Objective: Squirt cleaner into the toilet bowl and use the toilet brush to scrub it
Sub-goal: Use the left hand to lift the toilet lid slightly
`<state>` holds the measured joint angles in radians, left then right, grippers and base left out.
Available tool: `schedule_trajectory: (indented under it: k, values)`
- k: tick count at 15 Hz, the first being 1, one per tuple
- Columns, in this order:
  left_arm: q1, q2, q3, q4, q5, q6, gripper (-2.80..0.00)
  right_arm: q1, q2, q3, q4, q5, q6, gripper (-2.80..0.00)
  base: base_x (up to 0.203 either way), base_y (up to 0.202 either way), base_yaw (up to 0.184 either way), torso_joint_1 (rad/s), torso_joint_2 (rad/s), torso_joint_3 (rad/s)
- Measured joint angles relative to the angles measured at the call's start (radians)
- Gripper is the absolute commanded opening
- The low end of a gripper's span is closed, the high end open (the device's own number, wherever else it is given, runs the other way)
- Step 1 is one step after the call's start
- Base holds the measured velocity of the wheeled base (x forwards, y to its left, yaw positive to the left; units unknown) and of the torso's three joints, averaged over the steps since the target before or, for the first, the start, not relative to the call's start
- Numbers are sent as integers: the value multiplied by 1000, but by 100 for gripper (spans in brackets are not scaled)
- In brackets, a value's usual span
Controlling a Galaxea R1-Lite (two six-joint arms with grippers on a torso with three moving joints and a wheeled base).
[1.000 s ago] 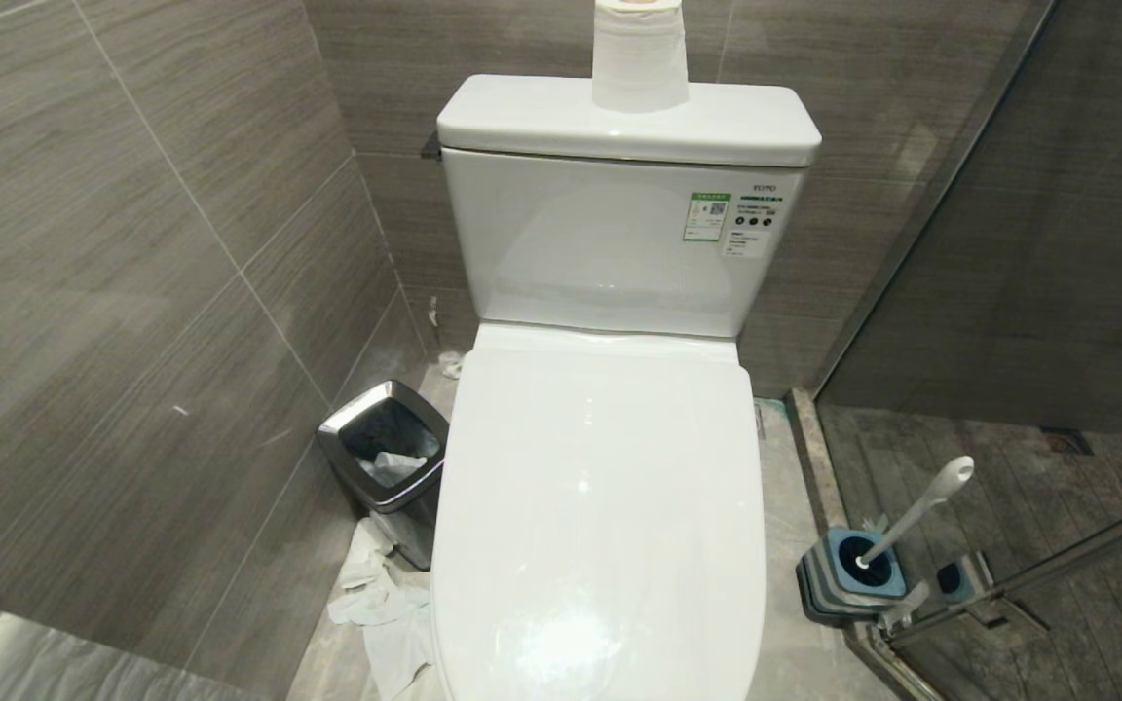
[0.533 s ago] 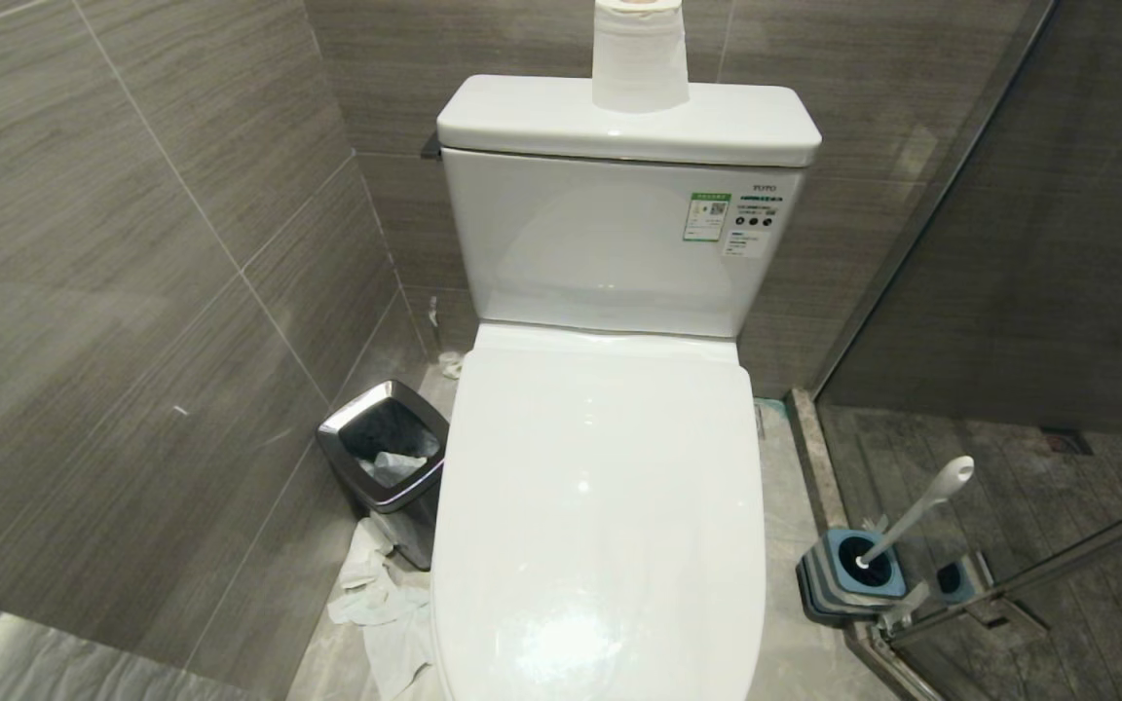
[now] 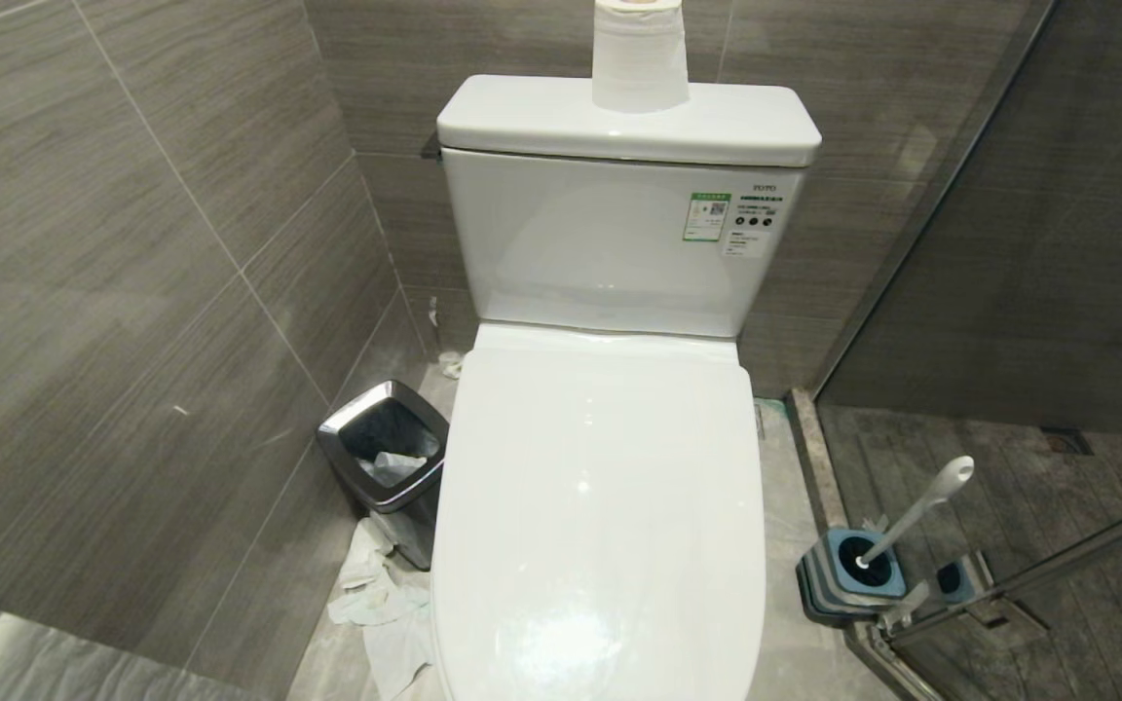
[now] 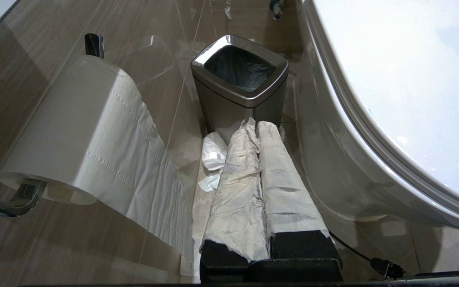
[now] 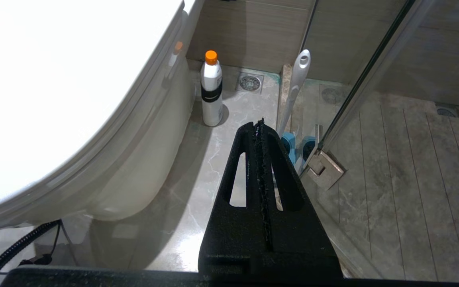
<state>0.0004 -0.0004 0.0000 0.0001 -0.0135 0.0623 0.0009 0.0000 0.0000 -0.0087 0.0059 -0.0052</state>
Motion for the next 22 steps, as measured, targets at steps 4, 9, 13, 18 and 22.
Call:
schedule_trajectory:
  k: [4,9,13,18,22]
  values:
    - [0,0,0,0,0,0,-280,0,0,0,0,0,1,-280,0,0,0,0,0,0]
    - [0,0,0,0,0,0,-280,0,0,0,0,-1,1,-280,0,0,0,0,0,0]
    - [0,0,0,0,0,0,-280,0,0,0,0,-1,0,-280,0,0,0,0,0,0]
    - [0,0,0,0,0,0,-280,0,0,0,0,-1,0,-280,0,0,0,0,0,0]
    - [0,0,0,0,0,0,-280,0,0,0,0,0,1,-280,0,0,0,0,0,0]
